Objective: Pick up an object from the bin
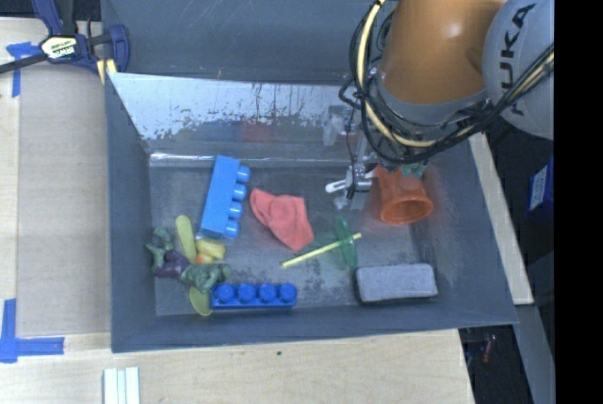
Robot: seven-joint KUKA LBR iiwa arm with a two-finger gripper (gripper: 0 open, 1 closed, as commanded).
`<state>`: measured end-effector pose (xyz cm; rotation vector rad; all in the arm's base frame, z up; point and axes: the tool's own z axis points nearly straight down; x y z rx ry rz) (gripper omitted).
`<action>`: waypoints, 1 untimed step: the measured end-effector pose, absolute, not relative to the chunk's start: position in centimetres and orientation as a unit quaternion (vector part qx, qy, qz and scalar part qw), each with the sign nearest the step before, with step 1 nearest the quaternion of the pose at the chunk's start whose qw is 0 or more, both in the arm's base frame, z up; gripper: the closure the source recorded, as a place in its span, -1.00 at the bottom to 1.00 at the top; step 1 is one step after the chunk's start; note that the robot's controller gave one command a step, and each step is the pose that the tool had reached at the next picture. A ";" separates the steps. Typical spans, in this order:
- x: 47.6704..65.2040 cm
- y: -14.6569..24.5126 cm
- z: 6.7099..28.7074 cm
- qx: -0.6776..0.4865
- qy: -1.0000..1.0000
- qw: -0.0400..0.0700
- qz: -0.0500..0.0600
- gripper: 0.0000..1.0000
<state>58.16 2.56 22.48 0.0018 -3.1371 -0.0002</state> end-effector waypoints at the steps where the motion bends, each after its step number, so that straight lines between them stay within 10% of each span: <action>1: 58.3 2.5 22.9 0.000 -1.000 -0.002 0.000 -1.00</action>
Offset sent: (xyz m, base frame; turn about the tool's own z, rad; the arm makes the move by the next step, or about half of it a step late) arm -0.0523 -0.0735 -0.0907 0.0711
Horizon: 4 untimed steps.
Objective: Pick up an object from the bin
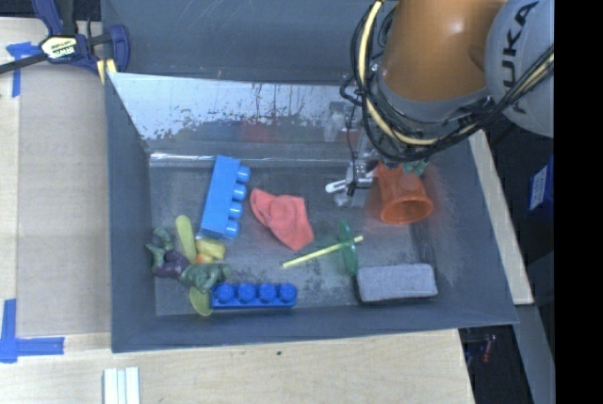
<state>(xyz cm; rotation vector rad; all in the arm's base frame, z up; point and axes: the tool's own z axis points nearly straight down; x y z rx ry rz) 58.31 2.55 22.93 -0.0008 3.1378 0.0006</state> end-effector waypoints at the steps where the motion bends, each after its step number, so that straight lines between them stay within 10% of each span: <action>1: 55.0 -2.0 17.0 0.021 1.000 0.004 0.000 -1.00; 2: 56.2 3.1 13.9 0.038 0.999 0.006 0.000 -1.00; 3: 52.6 5.1 8.0 -0.049 0.999 0.002 0.000 -1.00; 4: 52.8 7.8 7.4 0.046 0.999 0.013 0.004 1.00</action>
Offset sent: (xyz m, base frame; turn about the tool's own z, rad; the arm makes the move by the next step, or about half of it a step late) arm -0.0128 0.0406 -0.1021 0.0846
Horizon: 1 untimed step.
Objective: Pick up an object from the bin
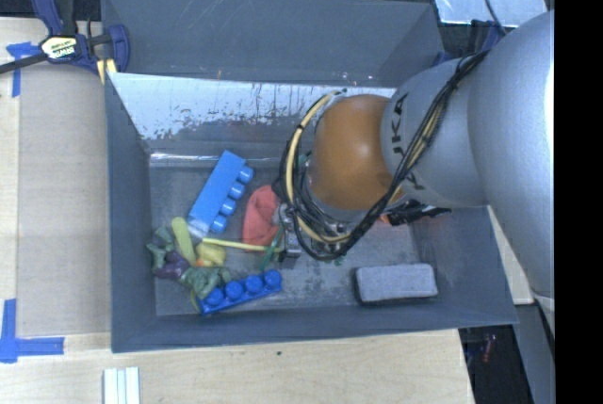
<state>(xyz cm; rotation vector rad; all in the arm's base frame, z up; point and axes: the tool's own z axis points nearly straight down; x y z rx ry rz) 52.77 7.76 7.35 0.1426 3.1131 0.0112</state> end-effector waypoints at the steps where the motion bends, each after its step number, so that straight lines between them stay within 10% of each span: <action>1: 52.8 7.8 7.4 0.046 0.999 0.013 0.004 1.00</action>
Offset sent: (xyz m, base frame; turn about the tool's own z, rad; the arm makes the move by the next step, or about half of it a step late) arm 0.0026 0.0129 0.2199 -0.1407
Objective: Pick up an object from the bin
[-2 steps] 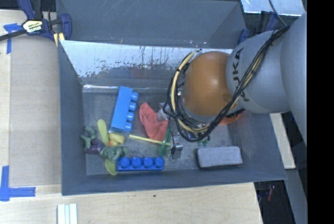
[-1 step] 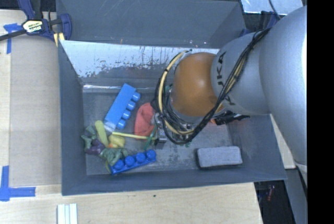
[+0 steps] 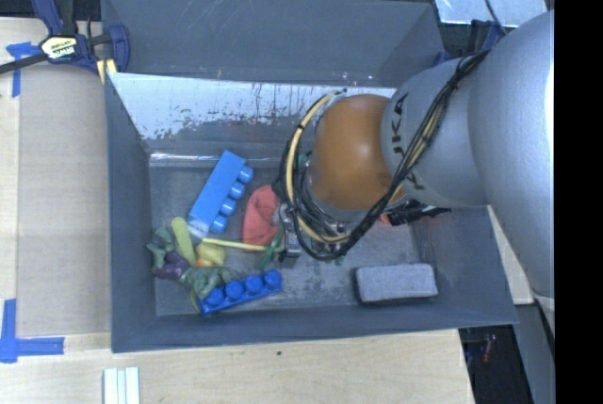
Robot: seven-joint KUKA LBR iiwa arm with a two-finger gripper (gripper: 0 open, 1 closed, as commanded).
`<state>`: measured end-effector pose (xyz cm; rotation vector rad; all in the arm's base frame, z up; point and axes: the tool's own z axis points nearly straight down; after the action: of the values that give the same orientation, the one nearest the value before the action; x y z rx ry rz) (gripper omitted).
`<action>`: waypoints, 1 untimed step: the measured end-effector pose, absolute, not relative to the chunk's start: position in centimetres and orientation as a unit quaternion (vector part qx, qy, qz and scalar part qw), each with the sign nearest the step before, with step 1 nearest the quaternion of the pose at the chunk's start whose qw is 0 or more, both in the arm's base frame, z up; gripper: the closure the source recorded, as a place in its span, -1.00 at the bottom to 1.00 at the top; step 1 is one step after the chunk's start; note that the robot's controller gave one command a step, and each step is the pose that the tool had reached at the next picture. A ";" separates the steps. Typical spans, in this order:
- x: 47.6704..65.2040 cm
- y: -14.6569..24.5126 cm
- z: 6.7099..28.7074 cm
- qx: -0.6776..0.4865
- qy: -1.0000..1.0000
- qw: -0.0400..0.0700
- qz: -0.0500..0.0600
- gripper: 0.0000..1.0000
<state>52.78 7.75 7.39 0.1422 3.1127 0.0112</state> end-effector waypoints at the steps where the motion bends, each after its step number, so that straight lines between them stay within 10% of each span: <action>1: 52.6 8.1 14.8 0.021 1.000 0.009 0.002 1.00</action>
Offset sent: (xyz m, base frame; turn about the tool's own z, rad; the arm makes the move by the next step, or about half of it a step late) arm 0.0145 -0.0258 0.2102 -0.1780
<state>52.64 8.13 14.78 0.0657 3.1234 0.0072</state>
